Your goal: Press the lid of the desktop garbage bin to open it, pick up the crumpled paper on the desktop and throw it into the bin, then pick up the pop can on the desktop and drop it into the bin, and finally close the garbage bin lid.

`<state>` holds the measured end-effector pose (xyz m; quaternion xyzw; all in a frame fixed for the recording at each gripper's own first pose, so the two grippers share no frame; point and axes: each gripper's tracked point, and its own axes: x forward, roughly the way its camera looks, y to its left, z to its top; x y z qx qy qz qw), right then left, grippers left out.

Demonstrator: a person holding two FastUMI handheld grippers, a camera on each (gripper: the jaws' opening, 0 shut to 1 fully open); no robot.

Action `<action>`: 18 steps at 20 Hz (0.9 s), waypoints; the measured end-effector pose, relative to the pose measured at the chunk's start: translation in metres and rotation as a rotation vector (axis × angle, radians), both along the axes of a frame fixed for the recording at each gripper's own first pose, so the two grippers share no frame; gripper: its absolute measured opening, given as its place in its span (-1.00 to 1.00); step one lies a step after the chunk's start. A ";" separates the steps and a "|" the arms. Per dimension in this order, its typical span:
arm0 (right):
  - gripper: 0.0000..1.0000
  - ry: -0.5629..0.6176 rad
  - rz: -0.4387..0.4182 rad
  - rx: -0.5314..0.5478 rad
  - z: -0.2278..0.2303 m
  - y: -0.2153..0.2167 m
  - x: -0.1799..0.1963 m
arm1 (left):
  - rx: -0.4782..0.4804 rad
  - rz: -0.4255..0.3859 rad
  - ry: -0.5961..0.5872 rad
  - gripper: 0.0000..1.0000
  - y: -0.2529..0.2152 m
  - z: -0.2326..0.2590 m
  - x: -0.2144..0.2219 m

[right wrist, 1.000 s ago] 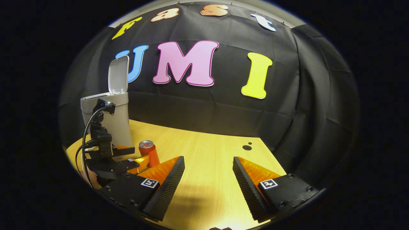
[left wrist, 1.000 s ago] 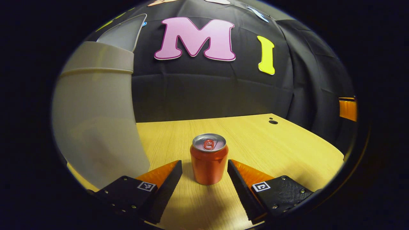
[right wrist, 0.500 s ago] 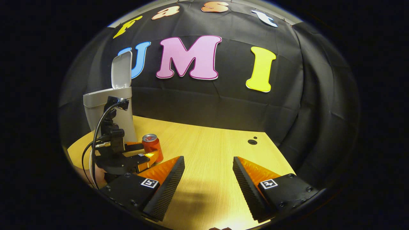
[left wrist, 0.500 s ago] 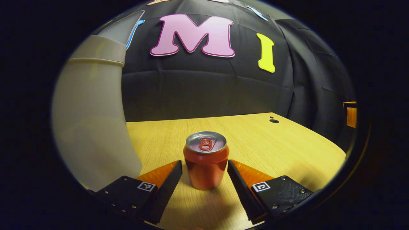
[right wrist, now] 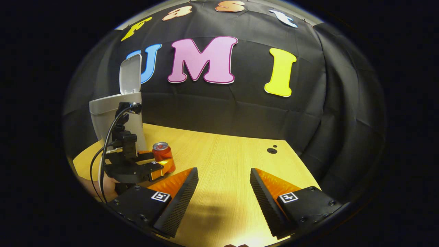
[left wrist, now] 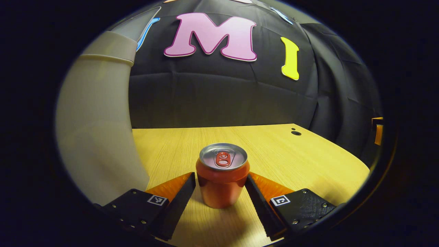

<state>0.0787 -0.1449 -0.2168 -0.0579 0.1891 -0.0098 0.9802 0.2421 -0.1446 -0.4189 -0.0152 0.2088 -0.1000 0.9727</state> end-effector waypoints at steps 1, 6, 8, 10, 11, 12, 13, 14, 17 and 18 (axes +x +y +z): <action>0.96 0.001 0.001 -0.001 0.000 0.000 0.000 | -0.007 -0.007 0.000 0.88 -0.002 0.000 0.000; 0.96 0.015 -0.004 0.006 -0.002 -0.002 0.000 | -0.028 -0.016 0.014 0.73 -0.005 0.006 -0.003; 0.96 0.016 -0.010 0.011 0.000 -0.003 0.001 | -0.015 -0.009 0.018 0.71 -0.003 0.016 -0.003; 0.96 0.004 -0.016 0.014 0.008 -0.001 0.005 | -0.009 -0.013 -0.006 0.71 -0.001 0.036 0.000; 0.97 0.000 -0.017 0.013 0.011 -0.001 0.006 | -0.009 -0.016 -0.017 0.71 0.000 0.048 0.001; 0.97 -0.003 -0.018 0.011 0.016 0.001 0.006 | -0.007 -0.015 -0.029 0.71 0.002 0.062 0.000; 0.97 -0.005 -0.020 0.006 0.020 0.001 0.006 | -0.002 -0.014 -0.035 0.71 0.005 0.077 0.000; 0.97 -0.008 -0.026 0.000 0.026 0.000 0.005 | 0.001 -0.006 -0.043 0.71 0.010 0.093 -0.002; 0.96 -0.004 -0.022 0.011 0.039 0.006 0.001 | -0.002 -0.015 -0.104 0.71 0.016 0.152 -0.006; 0.96 -0.003 -0.017 0.009 0.044 0.009 0.000 | 0.002 -0.018 -0.124 0.71 0.019 0.170 -0.007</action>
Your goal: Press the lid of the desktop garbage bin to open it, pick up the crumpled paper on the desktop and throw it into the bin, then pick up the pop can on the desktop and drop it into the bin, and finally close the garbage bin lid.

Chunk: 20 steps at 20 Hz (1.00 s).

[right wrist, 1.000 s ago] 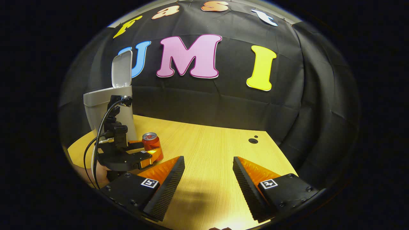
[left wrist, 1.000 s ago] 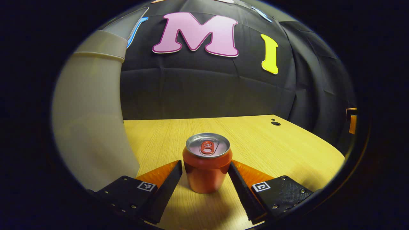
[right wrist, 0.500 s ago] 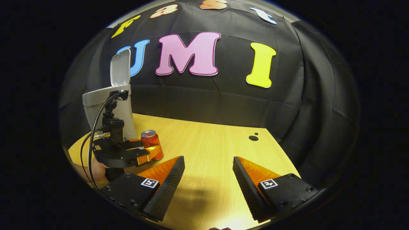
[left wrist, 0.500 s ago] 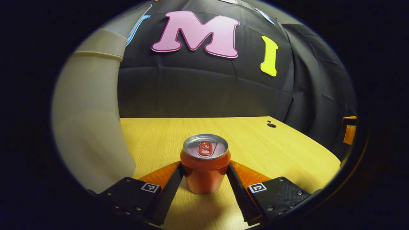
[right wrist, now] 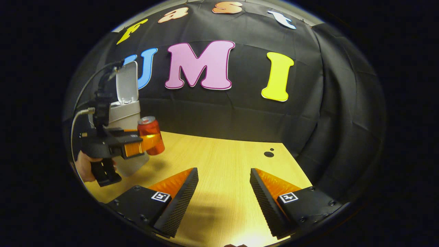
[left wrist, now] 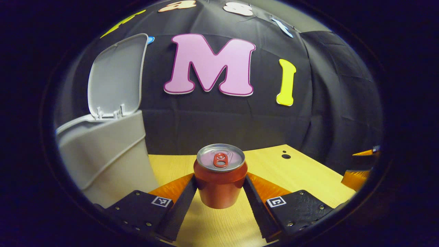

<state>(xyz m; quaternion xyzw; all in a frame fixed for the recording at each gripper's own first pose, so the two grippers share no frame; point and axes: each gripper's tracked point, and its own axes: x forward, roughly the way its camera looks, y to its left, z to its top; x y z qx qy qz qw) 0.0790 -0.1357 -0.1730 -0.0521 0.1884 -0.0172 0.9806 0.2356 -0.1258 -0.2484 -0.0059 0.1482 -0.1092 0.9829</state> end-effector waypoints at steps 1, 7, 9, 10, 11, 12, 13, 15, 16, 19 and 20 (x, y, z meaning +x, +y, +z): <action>0.97 -0.004 0.007 -0.006 0.006 0.002 0.000 | -0.006 -0.004 -0.016 0.71 0.002 0.018 -0.001; 0.97 -0.065 0.034 0.002 0.048 0.024 -0.002 | -0.006 0.037 -0.115 0.71 0.037 0.107 -0.003; 0.96 -0.098 0.033 0.001 0.060 0.031 -0.007 | -0.005 0.063 -0.149 0.70 0.057 0.133 -0.008; 0.96 -0.102 0.036 0.001 0.064 0.036 -0.010 | 0.002 0.077 -0.163 0.70 0.068 0.143 -0.010; 0.96 -0.104 0.037 0.003 0.066 0.040 -0.013 | 0.008 0.087 -0.173 0.70 0.078 0.153 -0.011; 0.97 -0.104 0.039 0.005 0.069 0.043 -0.016 | 0.012 0.100 -0.181 0.70 0.086 0.159 -0.012; 0.96 -0.105 0.037 0.007 0.071 0.046 -0.020 | 0.017 0.117 -0.190 0.70 0.097 0.168 -0.013; 0.96 -0.100 0.036 0.015 0.073 0.051 -0.026 | 0.030 0.162 -0.205 0.70 0.122 0.183 -0.015; 0.96 -0.094 0.037 0.018 0.074 0.055 -0.030 | 0.036 0.183 -0.207 0.70 0.133 0.186 -0.016; 0.96 -0.101 0.032 0.025 0.083 0.064 -0.039 | 0.055 0.224 -0.191 0.70 0.165 0.185 -0.022; 0.96 -0.105 0.030 0.028 0.085 0.066 -0.041 | 0.058 0.236 -0.181 0.70 0.176 0.181 -0.026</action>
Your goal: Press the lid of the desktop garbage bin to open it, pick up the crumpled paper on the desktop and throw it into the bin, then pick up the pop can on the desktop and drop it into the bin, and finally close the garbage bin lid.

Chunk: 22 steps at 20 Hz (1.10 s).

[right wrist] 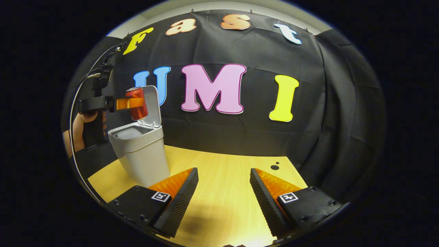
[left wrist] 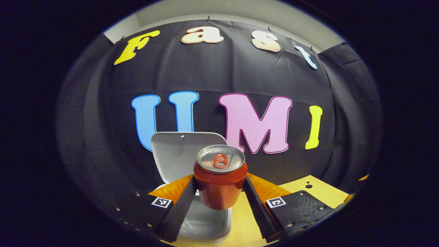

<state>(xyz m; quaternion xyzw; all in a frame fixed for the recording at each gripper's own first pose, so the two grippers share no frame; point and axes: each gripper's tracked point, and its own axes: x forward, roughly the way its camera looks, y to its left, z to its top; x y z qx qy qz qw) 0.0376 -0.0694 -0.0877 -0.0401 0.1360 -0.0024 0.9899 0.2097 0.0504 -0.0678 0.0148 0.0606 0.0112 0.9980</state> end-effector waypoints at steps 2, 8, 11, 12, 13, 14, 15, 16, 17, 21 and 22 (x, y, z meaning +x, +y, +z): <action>0.96 0.000 0.007 0.005 0.003 0.006 -0.003 | -0.023 0.027 0.027 0.70 0.018 -0.012 -0.006; 0.96 -0.048 -0.031 -0.071 0.023 -0.022 -0.001 | -0.117 0.075 0.102 0.70 0.060 -0.050 -0.010; 0.96 -0.021 -0.075 -0.049 0.015 -0.030 -0.005 | -0.106 0.078 0.148 0.70 0.068 -0.067 -0.005; 0.96 -0.011 -0.085 -0.034 0.011 -0.030 -0.006 | -0.098 0.076 0.161 0.71 0.068 -0.072 -0.004; 0.96 -0.008 -0.092 -0.026 0.010 -0.028 -0.008 | -0.094 0.077 0.168 0.71 0.068 -0.074 -0.004; 0.97 -0.010 -0.095 -0.029 0.011 -0.028 -0.008 | -0.091 0.076 0.171 0.71 0.065 -0.076 -0.002; 0.96 -0.014 -0.095 -0.042 0.012 -0.029 -0.008 | -0.080 0.083 0.172 0.71 0.065 -0.077 -0.001; 0.96 -0.015 -0.093 -0.056 0.011 -0.030 -0.008 | -0.064 0.090 0.169 0.71 0.067 -0.079 0.000; 0.96 -0.016 -0.090 -0.068 0.011 -0.031 -0.007 | -0.053 0.091 0.164 0.72 0.067 -0.078 0.002; 0.96 -0.018 -0.105 -0.066 0.011 -0.033 -0.005 | -0.023 0.054 0.148 0.73 0.057 -0.072 0.007; 0.96 -0.015 -0.112 -0.059 0.009 -0.034 -0.005 | -0.006 0.058 0.155 0.73 0.059 -0.076 0.009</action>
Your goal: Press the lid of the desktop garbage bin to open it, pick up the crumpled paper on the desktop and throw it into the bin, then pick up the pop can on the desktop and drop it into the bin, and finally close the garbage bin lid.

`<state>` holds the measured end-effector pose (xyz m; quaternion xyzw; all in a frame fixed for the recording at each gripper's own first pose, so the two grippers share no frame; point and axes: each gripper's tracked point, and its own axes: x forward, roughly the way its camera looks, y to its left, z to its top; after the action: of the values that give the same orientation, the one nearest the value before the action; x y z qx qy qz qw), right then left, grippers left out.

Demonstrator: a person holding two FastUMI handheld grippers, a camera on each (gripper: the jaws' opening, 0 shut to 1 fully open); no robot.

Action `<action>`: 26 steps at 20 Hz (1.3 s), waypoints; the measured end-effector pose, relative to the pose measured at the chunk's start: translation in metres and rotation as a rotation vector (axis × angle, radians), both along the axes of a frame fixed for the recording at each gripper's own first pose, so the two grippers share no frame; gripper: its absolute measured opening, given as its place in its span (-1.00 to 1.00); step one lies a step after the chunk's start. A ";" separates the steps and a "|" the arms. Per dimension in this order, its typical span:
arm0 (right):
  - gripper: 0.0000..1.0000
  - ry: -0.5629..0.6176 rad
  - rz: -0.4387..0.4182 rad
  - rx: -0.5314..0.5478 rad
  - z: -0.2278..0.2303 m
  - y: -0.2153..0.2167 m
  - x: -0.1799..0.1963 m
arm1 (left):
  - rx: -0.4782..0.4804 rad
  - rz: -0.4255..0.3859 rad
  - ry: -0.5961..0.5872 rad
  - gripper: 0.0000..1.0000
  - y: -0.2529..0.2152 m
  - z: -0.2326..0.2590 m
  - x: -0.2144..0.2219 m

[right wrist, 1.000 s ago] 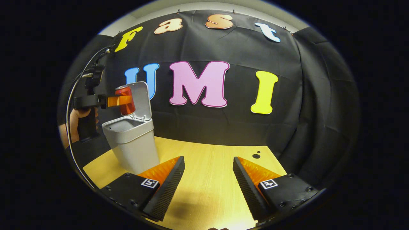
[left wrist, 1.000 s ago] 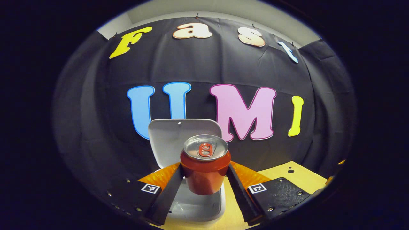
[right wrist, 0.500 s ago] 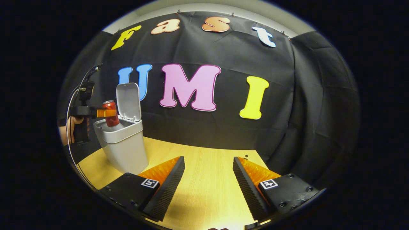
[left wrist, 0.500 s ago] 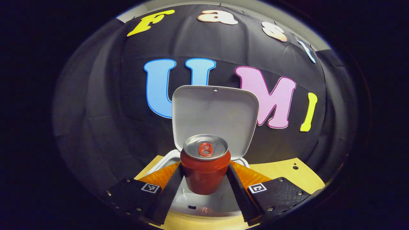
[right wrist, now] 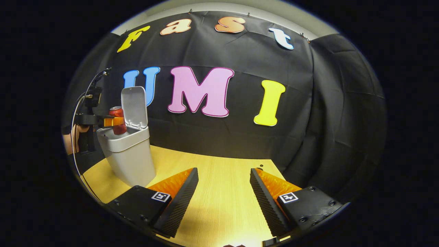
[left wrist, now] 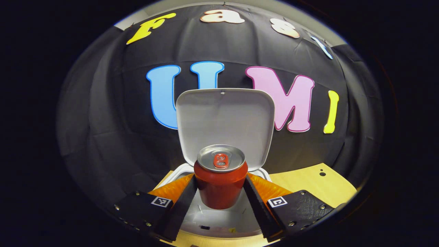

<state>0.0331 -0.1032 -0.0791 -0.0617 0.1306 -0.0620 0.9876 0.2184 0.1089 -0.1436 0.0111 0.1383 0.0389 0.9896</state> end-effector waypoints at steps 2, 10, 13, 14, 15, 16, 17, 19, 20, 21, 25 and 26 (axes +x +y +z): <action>0.96 0.006 -0.004 0.009 -0.003 0.003 0.001 | 0.002 -0.013 0.007 0.74 -0.002 -0.001 0.002; 0.96 0.009 0.005 -0.003 -0.005 0.008 0.007 | 0.081 -0.028 -0.058 0.75 -0.003 0.039 0.006; 0.96 0.007 0.003 -0.002 -0.006 0.008 0.009 | 0.109 -0.029 -0.125 0.75 -0.002 0.078 0.009; 0.96 0.007 0.004 -0.004 -0.006 0.008 0.010 | 0.096 -0.035 -0.145 0.75 -0.004 0.092 0.010; 0.96 0.009 0.006 -0.005 -0.006 0.008 0.011 | 0.078 -0.039 -0.160 0.75 -0.006 0.105 0.012; 0.96 0.010 0.008 -0.006 -0.007 0.009 0.012 | 0.063 -0.041 -0.166 0.75 -0.005 0.114 0.015; 0.96 0.011 0.010 -0.004 -0.007 0.009 0.013 | 0.053 -0.037 -0.177 0.75 -0.004 0.125 0.017; 0.96 0.018 0.021 -0.003 -0.008 0.013 0.015 | 0.028 -0.032 -0.193 0.75 0.003 0.145 0.024; 0.96 0.020 0.027 -0.003 -0.008 0.015 0.016 | 0.020 -0.034 -0.196 0.75 0.003 0.152 0.025; 0.96 0.019 0.032 -0.004 -0.008 0.017 0.016 | 0.022 -0.036 -0.198 0.74 0.006 0.159 0.030; 0.96 0.014 0.037 -0.002 -0.006 0.020 0.016 | 0.041 -0.044 -0.215 0.74 0.014 0.180 0.055; 0.96 0.017 0.037 -0.003 -0.007 0.020 0.014 | 0.026 -0.044 -0.223 0.74 0.015 0.183 0.063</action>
<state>0.0476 -0.0831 -0.0864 -0.0661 0.1379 -0.0436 0.9873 0.2812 0.1239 0.0390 0.0228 0.0264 0.0200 0.9992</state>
